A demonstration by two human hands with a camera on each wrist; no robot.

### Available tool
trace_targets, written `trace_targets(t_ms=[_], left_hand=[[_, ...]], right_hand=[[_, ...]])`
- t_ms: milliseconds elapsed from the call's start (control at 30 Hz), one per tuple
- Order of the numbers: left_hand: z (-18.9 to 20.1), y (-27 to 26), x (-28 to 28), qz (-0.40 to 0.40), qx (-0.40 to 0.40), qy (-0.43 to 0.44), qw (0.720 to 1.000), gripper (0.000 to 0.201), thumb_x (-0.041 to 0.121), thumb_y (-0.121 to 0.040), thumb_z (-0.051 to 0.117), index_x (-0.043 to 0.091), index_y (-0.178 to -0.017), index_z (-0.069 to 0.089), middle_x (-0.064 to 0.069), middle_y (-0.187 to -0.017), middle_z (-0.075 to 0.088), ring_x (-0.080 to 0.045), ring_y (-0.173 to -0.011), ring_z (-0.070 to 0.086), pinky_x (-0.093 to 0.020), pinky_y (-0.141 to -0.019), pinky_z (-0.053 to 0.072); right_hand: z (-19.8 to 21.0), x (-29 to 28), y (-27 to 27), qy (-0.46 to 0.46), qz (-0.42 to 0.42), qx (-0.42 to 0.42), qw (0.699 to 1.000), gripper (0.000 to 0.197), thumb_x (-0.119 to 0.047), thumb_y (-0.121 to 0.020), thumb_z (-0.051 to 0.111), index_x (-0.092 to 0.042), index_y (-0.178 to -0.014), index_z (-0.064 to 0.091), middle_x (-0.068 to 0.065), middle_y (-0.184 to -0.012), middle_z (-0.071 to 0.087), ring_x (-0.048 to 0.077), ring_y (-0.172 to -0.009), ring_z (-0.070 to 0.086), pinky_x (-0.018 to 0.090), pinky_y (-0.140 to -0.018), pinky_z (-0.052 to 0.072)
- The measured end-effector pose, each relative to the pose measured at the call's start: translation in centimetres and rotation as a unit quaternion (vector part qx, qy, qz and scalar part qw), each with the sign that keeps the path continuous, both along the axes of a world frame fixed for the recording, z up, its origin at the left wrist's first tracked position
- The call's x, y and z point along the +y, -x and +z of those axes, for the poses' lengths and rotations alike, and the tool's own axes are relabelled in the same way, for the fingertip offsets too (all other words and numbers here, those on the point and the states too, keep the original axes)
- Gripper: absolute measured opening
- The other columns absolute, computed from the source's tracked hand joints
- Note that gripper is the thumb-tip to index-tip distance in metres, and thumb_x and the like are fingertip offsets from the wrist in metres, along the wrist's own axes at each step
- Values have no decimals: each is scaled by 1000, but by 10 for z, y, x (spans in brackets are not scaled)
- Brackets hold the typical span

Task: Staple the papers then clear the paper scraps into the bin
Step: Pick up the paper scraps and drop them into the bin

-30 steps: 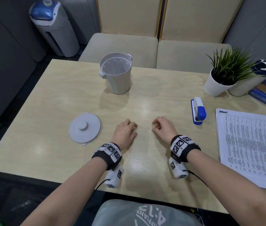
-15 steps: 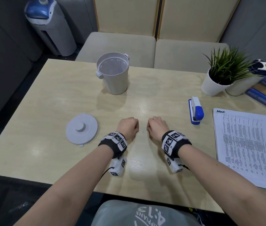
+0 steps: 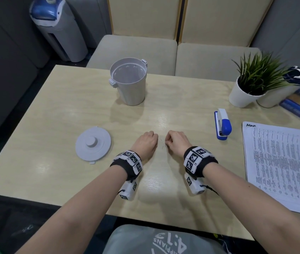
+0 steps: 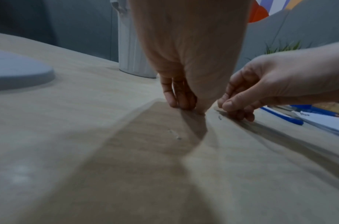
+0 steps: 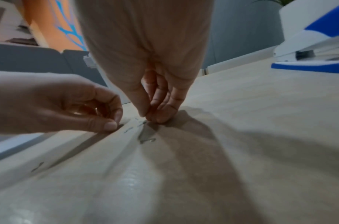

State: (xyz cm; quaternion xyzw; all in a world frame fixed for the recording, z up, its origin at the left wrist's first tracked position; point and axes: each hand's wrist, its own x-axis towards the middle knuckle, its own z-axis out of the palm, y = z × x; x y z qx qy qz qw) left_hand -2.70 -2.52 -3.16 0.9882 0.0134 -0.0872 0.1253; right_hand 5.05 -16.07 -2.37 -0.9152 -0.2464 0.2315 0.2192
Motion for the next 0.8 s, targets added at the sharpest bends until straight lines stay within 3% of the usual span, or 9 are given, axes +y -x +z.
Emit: trace_targets(t_ms=[233, 300, 433, 567, 733, 800], left_hand=[[5, 1, -1, 72, -31, 98, 992, 12, 9, -89, 46, 0, -84, 52, -20, -81, 62, -38, -73, 57, -42, -67, 43], [6, 2, -2, 111, -18, 133, 985, 8, 8, -85, 48, 4, -86, 54, -16, -82, 66, -36, -76, 59, -36, -67, 41], [9, 5, -9, 185, 5, 190, 964, 19, 8, -82, 50, 11, -99, 59, -12, -87, 72, -30, -85, 64, -33, -77, 49], [9, -2, -23, 211, 37, 191, 958, 14, 10, -82, 60, 12, -92, 68, -9, -95, 73, -28, -94, 65, -31, -83, 48], [13, -14, -36, 207, 54, 155, 965, 15, 8, -83, 53, 8, -84, 68, -17, -93, 72, -36, -91, 65, -39, -81, 53], [14, -18, -40, 197, 61, 127, 970, 14, 5, -84, 54, 6, -87, 67, -18, -95, 70, -37, -93, 65, -41, -83, 54]], right_hand=[[5, 9, 1, 73, 105, -66, 990, 19, -4, -89, 45, -5, -100, 60, 16, -105, 62, 36, -97, 58, 44, -85, 49], [6, 10, 2, 102, 144, -93, 980, 19, -1, -89, 45, -3, -102, 58, 17, -106, 59, 36, -97, 57, 42, -81, 48], [12, 15, 2, 136, 179, -93, 970, 23, -1, -92, 42, -1, -110, 55, 18, -113, 55, 35, -105, 54, 40, -82, 43], [15, 19, -1, 153, 179, -49, 971, 21, -4, -91, 45, -2, -108, 57, 19, -114, 56, 35, -105, 56, 41, -83, 46], [17, 14, -3, 150, 156, -2, 976, 19, -5, -91, 45, -2, -107, 56, 18, -112, 57, 35, -102, 58, 39, -80, 45], [17, 9, -4, 131, 128, 12, 983, 12, -6, -91, 44, -5, -97, 54, 18, -107, 58, 35, -96, 58, 38, -76, 44]])
